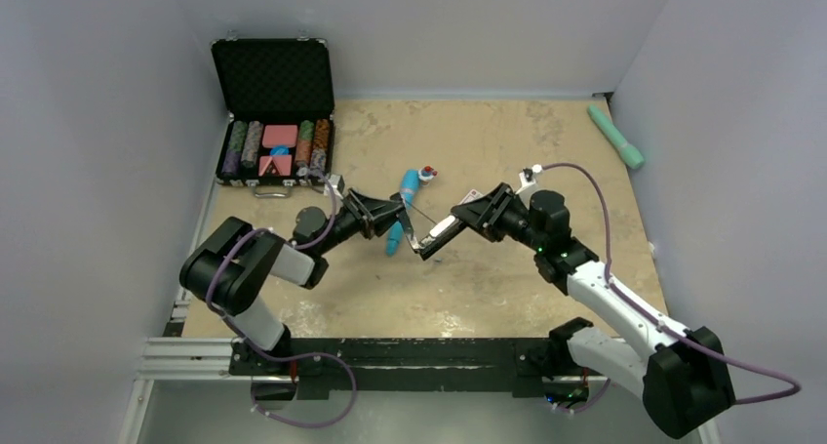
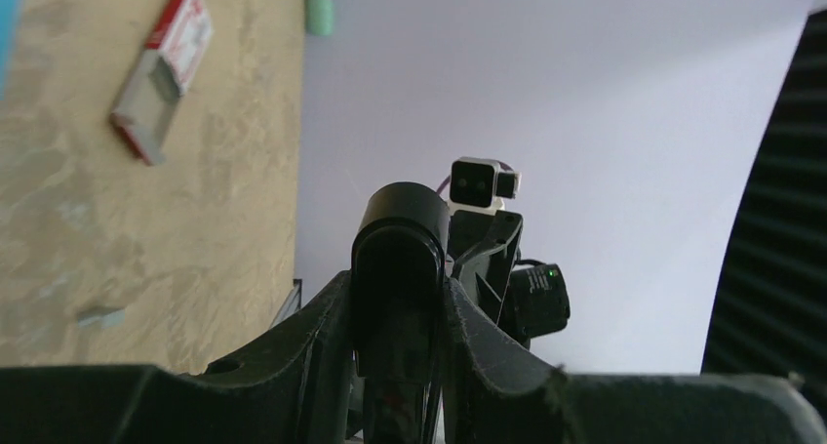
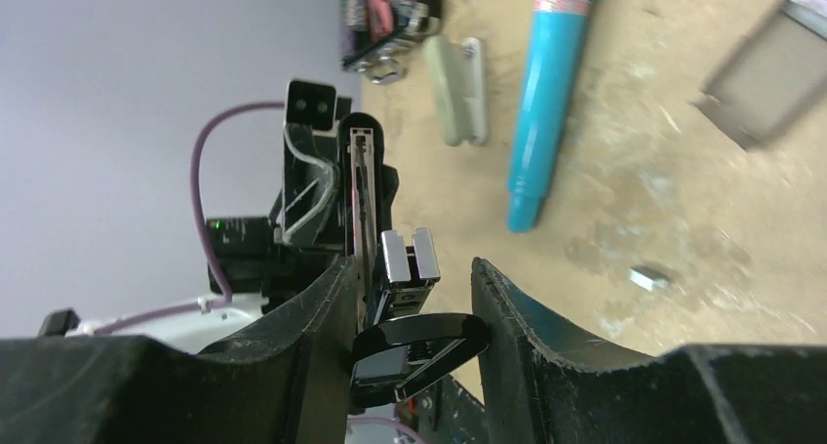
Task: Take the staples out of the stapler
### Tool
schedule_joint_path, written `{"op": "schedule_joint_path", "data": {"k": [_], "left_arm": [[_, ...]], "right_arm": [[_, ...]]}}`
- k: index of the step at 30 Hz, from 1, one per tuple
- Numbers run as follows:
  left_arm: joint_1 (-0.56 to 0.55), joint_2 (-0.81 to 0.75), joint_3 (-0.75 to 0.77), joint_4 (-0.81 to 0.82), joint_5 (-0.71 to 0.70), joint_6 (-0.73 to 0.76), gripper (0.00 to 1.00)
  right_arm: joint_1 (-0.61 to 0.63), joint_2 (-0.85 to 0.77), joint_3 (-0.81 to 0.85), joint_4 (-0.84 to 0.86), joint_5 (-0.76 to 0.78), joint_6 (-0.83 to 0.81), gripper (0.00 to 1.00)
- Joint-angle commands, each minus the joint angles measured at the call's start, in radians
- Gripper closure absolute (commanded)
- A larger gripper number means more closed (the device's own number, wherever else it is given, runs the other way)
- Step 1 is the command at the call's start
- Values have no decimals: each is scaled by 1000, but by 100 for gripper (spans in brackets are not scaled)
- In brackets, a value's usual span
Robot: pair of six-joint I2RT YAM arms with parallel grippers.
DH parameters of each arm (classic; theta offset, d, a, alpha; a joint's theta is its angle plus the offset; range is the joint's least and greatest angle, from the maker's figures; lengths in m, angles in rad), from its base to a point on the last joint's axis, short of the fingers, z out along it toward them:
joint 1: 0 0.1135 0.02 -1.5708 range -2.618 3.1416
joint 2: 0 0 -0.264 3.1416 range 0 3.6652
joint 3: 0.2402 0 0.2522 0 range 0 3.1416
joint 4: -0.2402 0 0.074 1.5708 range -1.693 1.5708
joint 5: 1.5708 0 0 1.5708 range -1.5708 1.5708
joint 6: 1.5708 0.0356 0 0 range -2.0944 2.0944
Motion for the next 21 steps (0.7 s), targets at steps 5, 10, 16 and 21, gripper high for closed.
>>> {"op": "schedule_joint_path", "data": {"k": [5,10,16,21], "left_arm": [[12,65,-167,83,-197,-173,100],[11,25,-264,47,-280,-209,100],[2,-103,-273,-121,-333,-210,100],[3,-384,-276,-519,-410,-172,100]], "right_arm": [[-31,112,-9,-171,256,97,100],[-33,159,-12,-253,289,187,100],[-33,184,-6,-326,317,279,100],[-34,228,64,-470,332,311,100]]}}
